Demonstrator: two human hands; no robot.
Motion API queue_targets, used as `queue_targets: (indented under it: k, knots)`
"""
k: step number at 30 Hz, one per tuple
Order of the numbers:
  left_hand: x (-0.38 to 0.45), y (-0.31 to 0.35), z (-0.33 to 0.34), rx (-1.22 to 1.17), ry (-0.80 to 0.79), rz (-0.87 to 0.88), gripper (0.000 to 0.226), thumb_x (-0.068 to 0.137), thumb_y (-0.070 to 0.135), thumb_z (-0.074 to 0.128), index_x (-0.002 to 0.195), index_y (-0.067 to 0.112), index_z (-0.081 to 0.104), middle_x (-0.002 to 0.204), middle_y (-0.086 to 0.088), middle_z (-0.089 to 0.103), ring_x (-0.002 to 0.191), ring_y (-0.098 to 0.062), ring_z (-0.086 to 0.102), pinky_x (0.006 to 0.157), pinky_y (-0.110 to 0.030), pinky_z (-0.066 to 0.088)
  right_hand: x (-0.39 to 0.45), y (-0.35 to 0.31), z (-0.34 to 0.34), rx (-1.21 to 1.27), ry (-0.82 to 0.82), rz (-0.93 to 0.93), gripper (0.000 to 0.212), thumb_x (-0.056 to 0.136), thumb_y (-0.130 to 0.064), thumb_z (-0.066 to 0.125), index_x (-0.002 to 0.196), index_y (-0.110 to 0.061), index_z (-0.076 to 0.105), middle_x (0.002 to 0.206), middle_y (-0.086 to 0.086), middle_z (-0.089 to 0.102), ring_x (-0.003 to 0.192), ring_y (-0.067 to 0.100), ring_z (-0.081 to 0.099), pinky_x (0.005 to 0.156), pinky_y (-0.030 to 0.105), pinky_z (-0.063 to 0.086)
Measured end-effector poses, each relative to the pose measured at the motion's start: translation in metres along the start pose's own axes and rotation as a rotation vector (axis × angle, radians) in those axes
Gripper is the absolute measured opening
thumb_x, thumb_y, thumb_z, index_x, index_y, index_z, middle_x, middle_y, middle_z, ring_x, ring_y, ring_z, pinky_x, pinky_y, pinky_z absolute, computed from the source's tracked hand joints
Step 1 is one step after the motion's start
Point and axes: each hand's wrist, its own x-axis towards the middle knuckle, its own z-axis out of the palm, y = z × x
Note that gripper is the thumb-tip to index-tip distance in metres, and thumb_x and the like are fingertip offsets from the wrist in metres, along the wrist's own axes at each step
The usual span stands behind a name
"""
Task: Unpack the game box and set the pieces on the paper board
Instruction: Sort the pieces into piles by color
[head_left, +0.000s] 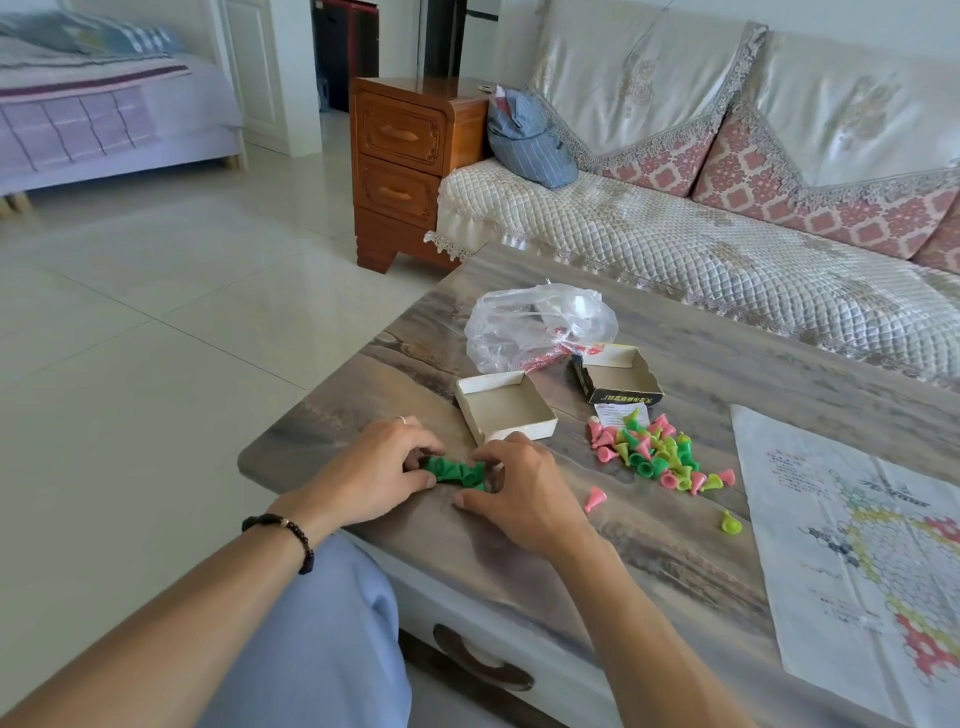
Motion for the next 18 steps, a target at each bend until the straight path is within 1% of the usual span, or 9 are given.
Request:
queue_targets:
  k: [4,6,8,11,13,15,18]
  knots:
    - [-0.004,0.004,0.0,0.011,-0.002,-0.009,0.046,0.08,0.022,0.076,0.124,0.023,0.063,0.111,0.011,0.055,0.085,-0.005,0.053,0.072,-0.015,0.038,-0.004,0.002,-0.001,0.002,0.01,-0.019,0.056,0.072,-0.038,0.079,0.122,-0.02,0.062,0.107,-0.001,0.053,0.087,0.01,0.047,0.074,0.017,0.033]
    - [-0.005,0.007,-0.002,0.005,-0.01,-0.009,0.05,0.079,0.024,0.077,0.127,0.025,0.06,0.115,0.013,0.052,0.091,-0.005,0.053,0.079,-0.019,0.041,-0.006,0.004,-0.002,0.011,0.012,-0.032,0.055,0.072,-0.036,0.079,0.121,-0.019,0.062,0.106,-0.001,0.053,0.085,0.01,0.05,0.073,0.017,0.034]
    - [-0.006,0.011,-0.004,0.005,-0.018,-0.006,0.054,0.079,0.027,0.077,0.129,0.027,0.058,0.119,0.016,0.049,0.097,-0.005,0.052,0.084,-0.02,0.041,-0.008,0.007,-0.004,0.002,0.012,-0.05,0.057,0.072,-0.034,0.08,0.123,-0.019,0.061,0.108,-0.001,0.053,0.085,0.011,0.051,0.073,0.018,0.036]
    - [-0.006,0.02,-0.004,0.026,-0.011,0.012,0.057,0.078,0.033,0.077,0.13,0.032,0.055,0.124,0.019,0.044,0.105,-0.005,0.048,0.085,-0.023,0.041,-0.014,0.014,-0.008,-0.007,0.021,-0.056,0.06,0.072,-0.033,0.079,0.126,-0.019,0.058,0.112,0.0,0.055,0.089,0.016,0.056,0.077,0.022,0.042]
    - [-0.003,0.028,-0.002,0.02,-0.005,0.036,0.056,0.077,0.035,0.077,0.13,0.033,0.056,0.123,0.021,0.043,0.107,-0.004,0.047,0.089,-0.029,0.045,-0.02,0.019,-0.014,-0.007,0.064,-0.069,0.056,0.074,-0.032,0.074,0.125,-0.02,0.058,0.111,-0.001,0.057,0.085,0.014,0.056,0.075,0.025,0.046]
    - [0.002,0.039,0.002,0.015,0.006,0.065,0.053,0.079,0.037,0.076,0.128,0.032,0.057,0.12,0.021,0.044,0.106,-0.004,0.047,0.088,-0.031,0.046,-0.026,0.027,-0.024,-0.007,0.131,-0.079,0.047,0.077,-0.033,0.069,0.121,-0.02,0.061,0.107,-0.003,0.058,0.079,0.01,0.054,0.073,0.027,0.048]
    - [0.015,0.061,0.013,0.004,0.074,0.117,0.046,0.081,0.04,0.072,0.124,0.026,0.062,0.114,0.019,0.048,0.103,-0.008,0.052,0.088,-0.033,0.046,-0.034,0.048,-0.044,-0.016,0.224,-0.029,0.034,0.082,-0.03,0.066,0.114,-0.018,0.065,0.098,-0.005,0.059,0.073,0.009,0.055,0.069,0.024,0.045]
